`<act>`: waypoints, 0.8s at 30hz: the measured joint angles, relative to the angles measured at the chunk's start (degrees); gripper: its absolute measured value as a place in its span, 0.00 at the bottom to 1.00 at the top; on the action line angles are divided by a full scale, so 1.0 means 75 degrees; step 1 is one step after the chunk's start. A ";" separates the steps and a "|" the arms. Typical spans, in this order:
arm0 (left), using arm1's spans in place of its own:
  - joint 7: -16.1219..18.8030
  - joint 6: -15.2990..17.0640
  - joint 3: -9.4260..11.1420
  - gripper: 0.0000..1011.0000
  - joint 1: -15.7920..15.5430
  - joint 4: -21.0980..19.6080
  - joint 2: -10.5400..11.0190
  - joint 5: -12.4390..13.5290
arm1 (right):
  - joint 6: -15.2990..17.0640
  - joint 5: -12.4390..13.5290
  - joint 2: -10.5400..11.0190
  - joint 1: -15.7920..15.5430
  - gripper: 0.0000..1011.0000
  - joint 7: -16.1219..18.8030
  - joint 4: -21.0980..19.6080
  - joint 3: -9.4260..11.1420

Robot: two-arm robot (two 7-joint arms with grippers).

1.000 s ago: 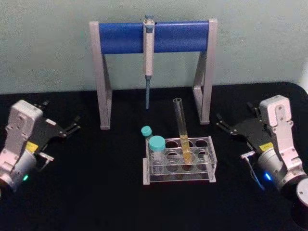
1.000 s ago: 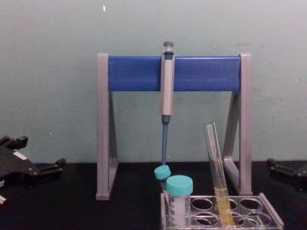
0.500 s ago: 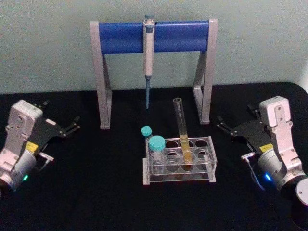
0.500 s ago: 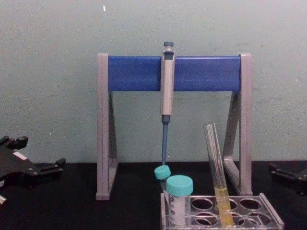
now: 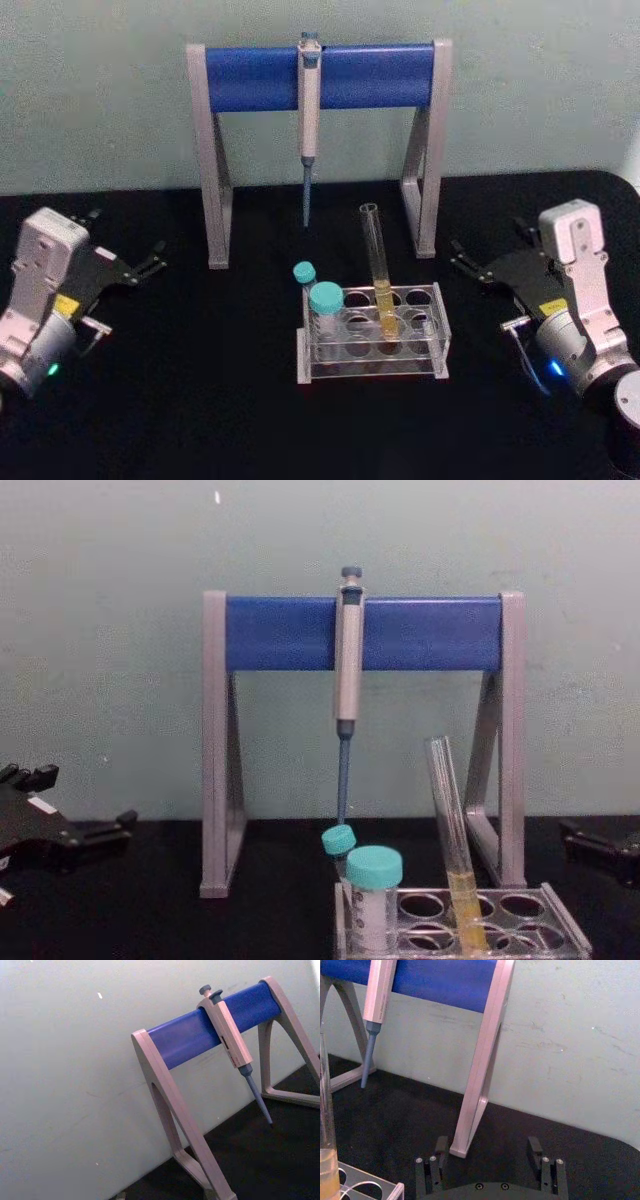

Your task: Pick up the test tube from the test tube rack, shake it, then place it back into the test tube rack.

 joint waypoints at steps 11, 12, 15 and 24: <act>0.0000 0.0000 0.0000 0.99 0.0000 0.0000 0.0000 0.0000 | -0.0009 -0.0003 0.0004 0.0000 0.99 -0.0007 -0.0009 -0.0002; 0.0000 0.0000 0.0000 0.99 0.0000 0.0000 0.0000 0.0000 | -0.0009 -0.0003 0.0005 0.0000 0.99 -0.0007 -0.0009 -0.0002; 0.0000 0.0000 0.0000 0.99 0.0000 0.0000 0.0000 0.0000 | -0.0009 -0.0003 0.0004 0.0000 0.99 -0.0007 -0.0010 -0.0002; 0.0000 0.0000 0.0000 0.99 0.0000 0.0000 0.0000 0.0000 | -0.0009 -0.0003 0.0004 0.0000 0.99 -0.0007 -0.0010 -0.0002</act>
